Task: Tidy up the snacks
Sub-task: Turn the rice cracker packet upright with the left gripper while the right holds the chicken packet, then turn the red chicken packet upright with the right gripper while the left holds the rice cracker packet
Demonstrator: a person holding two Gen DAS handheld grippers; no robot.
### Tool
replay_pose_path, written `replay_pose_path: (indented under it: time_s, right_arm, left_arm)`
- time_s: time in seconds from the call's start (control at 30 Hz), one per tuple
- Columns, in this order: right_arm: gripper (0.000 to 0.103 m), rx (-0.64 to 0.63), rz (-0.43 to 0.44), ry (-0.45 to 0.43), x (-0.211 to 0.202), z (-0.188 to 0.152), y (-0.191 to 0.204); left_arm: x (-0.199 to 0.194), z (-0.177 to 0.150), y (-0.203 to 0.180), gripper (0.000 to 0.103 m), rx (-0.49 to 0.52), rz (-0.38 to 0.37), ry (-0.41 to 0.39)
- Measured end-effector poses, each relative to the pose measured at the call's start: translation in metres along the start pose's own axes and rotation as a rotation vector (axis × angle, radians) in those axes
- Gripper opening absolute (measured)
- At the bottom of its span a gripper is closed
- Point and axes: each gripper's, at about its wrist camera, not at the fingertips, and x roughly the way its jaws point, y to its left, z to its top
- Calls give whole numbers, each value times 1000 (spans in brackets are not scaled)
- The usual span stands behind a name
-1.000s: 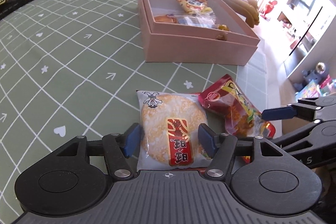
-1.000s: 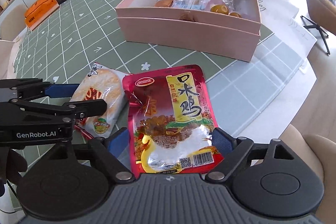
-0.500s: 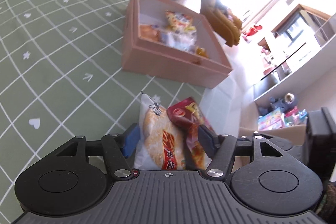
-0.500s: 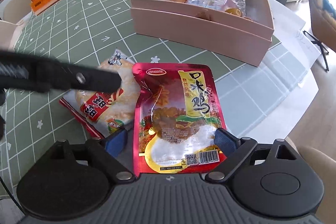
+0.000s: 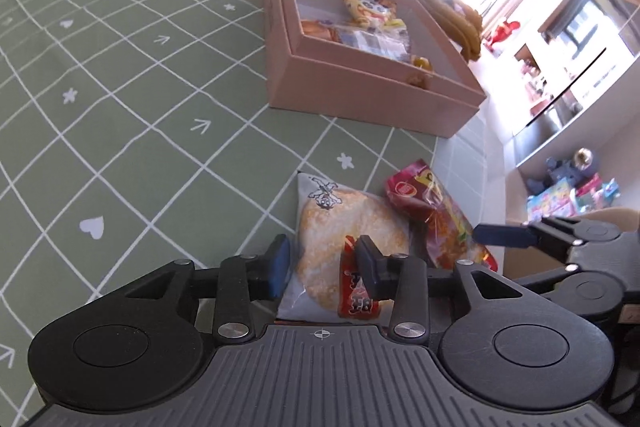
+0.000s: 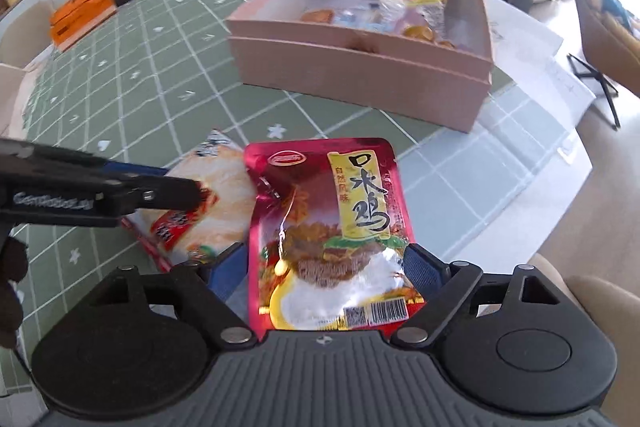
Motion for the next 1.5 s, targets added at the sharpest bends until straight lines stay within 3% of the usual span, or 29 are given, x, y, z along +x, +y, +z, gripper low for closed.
replay_pose_path:
  time_s: [0.1, 0.2, 0.3, 0.4, 0.47, 0.5, 0.57, 0.63, 0.7, 0.73, 0.83, 1.1, 1.27, 1.5]
  right_arm:
    - [86, -11, -21, -3, 4, -1, 0]
    - [86, -49, -36, -16, 6, -3, 5]
    - [84, -52, -31, -27, 5, -4, 5]
    - [82, -50, -19, -25, 3, -4, 2]
    - [81, -46, -4, -29, 1, -4, -1]
    - [81, -42, 4, -32, 0, -5, -2]
    - [81, -36, 19, -41, -1, -6, -4]
    - [81, -43, 19, -47, -1, -8, -3]
    - [81, -56, 13, -50, -1, -8, 0]
    - [81, -64, 12, -51, -1, -9, 1]
    - [81, -83, 14, -50, -3, -10, 4]
    - [84, 16, 58, -72, -18, 2, -15]
    - [84, 100, 50, -11, -1, 13, -24]
    - [98, 128, 12, 7, 15, 20, -14]
  left_arm:
    - [7, 3, -1, 43, -3, -39, -15]
    - [15, 7, -8, 58, 20, -71, -36]
    - [17, 12, -12, 59, 31, -79, -10]
    - [11, 13, -14, 57, -4, -108, 47]
    - [-1, 11, -22, 48, 14, -147, 33]
    - [-6, 10, -26, 38, 19, -169, 28]
    - [-9, 8, -32, 35, 27, -201, 23]
    - [-1, 8, -34, 33, 30, -171, 25]
    - [13, 8, -31, 25, 12, -120, 52]
    - [19, 8, -29, 27, 0, -108, 66]
    - [23, 7, -26, 24, -36, -121, 68]
    - [-6, 2, -31, 21, 13, 5, 1]
    - [-16, -2, -19, 21, -38, 71, -22]
    - [-28, -9, -3, 21, -122, 99, -56]
